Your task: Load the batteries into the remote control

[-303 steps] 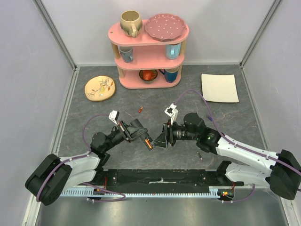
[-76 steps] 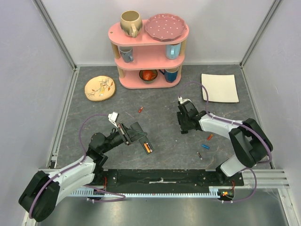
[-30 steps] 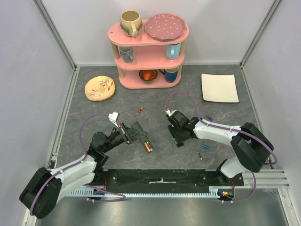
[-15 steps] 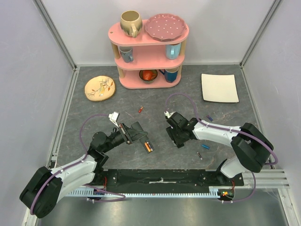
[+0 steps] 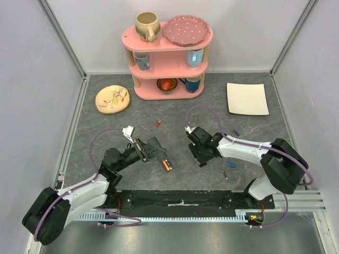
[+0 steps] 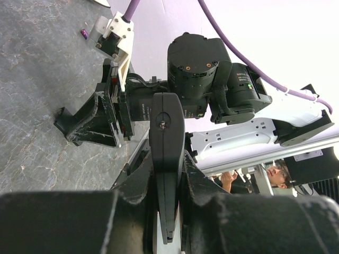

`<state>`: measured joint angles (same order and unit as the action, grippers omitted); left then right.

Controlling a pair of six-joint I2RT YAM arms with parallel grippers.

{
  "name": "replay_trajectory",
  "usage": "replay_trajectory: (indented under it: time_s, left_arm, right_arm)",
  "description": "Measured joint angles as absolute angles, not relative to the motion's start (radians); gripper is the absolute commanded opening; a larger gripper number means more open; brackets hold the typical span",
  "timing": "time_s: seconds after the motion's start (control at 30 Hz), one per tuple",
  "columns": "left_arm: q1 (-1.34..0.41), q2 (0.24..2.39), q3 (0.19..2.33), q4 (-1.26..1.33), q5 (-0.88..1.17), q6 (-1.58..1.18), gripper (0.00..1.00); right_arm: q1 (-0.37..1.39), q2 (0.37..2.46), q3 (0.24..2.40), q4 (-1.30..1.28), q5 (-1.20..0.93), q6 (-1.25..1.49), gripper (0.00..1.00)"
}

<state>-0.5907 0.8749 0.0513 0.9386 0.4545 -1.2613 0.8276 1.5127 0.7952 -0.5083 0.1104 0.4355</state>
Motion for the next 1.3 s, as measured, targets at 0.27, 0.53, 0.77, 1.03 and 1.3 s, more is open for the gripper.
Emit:
replay_trajectory:
  time_s: [0.27,0.53,0.77,1.03,1.3]
  left_arm:
    - [-0.591,0.875,0.051,0.939,0.454,-1.261,0.02]
    - [-0.591,0.941,0.052,0.964,0.453,-1.261,0.02]
    - [-0.591,1.072,0.091,1.043,0.430,-1.262,0.02]
    - [-0.591,1.279,0.148,1.214,0.414,-1.297,0.02]
    - [-0.610,1.392,0.163,1.268,0.390,-1.346,0.02]
  right_arm:
    - [0.829,1.494,0.792,-0.528,0.114,0.439,0.30]
    - [0.834,1.349,0.875,-0.649,0.126,0.459,0.22]
    - [0.856,1.242,1.088,-0.767,0.125,0.459,0.09]
    - [0.884,1.248,1.296,-0.915,0.098,0.435,0.05]
    - [0.945,1.394,1.424,-1.046,0.044,0.403,0.02]
